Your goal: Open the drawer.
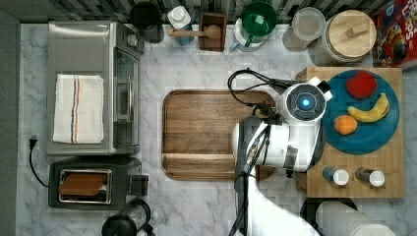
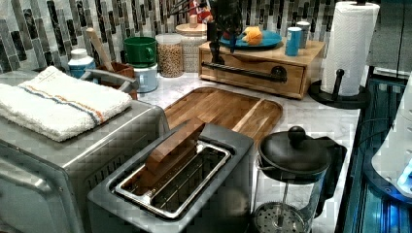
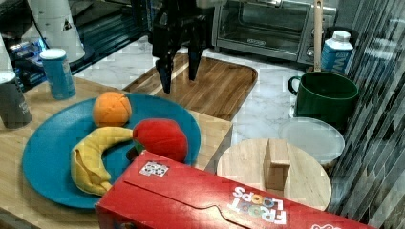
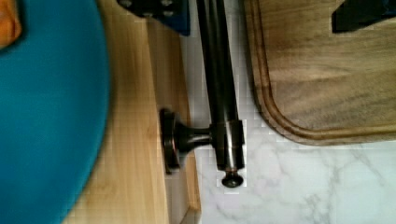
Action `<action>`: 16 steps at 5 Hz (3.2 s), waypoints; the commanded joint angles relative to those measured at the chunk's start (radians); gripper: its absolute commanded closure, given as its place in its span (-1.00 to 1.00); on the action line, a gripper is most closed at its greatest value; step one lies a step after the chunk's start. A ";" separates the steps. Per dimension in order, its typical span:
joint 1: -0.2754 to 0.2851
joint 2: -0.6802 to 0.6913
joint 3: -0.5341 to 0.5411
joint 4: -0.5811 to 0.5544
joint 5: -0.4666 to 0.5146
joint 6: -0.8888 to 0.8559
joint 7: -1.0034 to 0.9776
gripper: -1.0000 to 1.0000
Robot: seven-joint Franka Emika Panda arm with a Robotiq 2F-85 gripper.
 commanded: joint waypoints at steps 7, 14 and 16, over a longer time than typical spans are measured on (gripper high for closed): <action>0.067 0.033 0.009 -0.115 0.063 0.095 0.128 -1.00; 0.248 0.004 0.113 -0.229 -0.078 0.189 0.608 -1.00; 0.247 -0.041 0.196 -0.240 -0.070 0.161 0.623 -1.00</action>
